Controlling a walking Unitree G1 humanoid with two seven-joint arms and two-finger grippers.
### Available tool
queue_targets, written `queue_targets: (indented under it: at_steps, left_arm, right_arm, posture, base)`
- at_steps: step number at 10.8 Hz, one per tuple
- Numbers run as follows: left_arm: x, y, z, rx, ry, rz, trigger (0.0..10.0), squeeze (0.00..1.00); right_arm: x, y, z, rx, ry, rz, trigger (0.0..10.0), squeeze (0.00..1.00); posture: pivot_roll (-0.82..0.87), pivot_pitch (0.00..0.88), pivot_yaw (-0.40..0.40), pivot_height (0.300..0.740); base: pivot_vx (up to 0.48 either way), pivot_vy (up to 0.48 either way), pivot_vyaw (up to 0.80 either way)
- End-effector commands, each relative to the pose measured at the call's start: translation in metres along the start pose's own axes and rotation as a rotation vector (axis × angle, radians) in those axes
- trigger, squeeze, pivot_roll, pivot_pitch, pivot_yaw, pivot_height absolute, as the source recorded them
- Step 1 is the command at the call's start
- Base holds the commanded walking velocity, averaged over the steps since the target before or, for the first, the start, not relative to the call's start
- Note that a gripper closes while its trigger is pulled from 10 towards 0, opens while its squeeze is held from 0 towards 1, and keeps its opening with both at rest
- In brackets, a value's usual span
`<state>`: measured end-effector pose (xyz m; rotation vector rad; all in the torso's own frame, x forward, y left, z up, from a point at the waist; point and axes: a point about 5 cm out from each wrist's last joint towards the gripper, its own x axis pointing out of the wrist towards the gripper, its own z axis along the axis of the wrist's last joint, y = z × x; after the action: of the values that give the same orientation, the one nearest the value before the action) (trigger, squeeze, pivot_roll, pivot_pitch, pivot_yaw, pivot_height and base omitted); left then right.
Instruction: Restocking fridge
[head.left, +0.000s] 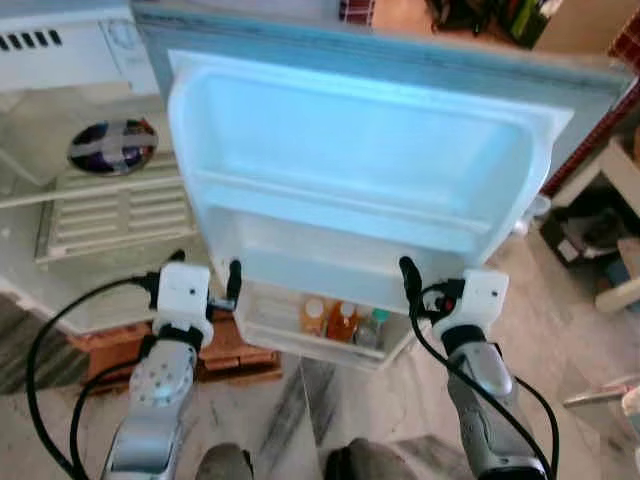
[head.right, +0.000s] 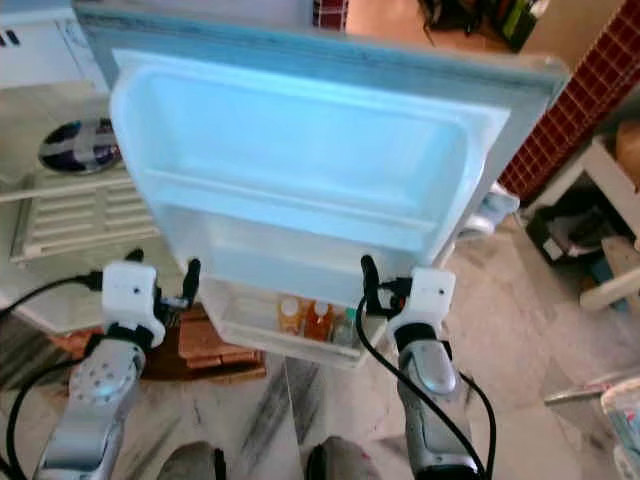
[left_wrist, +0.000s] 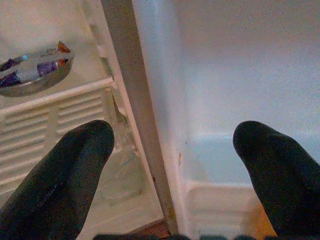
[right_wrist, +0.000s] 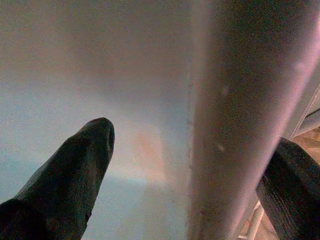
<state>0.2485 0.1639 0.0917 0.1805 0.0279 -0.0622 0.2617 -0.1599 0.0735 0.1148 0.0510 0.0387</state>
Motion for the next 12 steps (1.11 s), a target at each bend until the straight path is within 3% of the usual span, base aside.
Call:
queue_targets:
  at_steps: [1,3,12]
  left_arm:
    - [-0.0033,-0.0021,-0.0068,0.004,0.031,-0.007,10.0,0.0]
    - [-0.0026,-0.0018,-0.0073,0.009,0.036,-0.008,10.0,0.0]
    - [0.0012,-0.004,-0.0068,0.033,0.029,-0.017,10.0,0.0]
  right_arm:
    - [0.0033,0.0098,0.0101,-0.022,-0.043,0.055,10.0,0.0]
    - [0.0033,0.011,0.0086,-0.016,-0.038,0.058,10.0,0.0]
    - [0.0065,0.0162,0.007,-0.057,-0.032,0.134,10.0,0.0]
  posture:
    - [0.16,0.061,-0.075,0.74]
    - [0.16,0.063,-0.072,0.74]
    - [0.16,0.057,-0.072,0.74]
  base:
    - [0.0,0.0,0.0]
    - [0.0,0.0,0.0]
    - [-0.332,0.0,0.0]
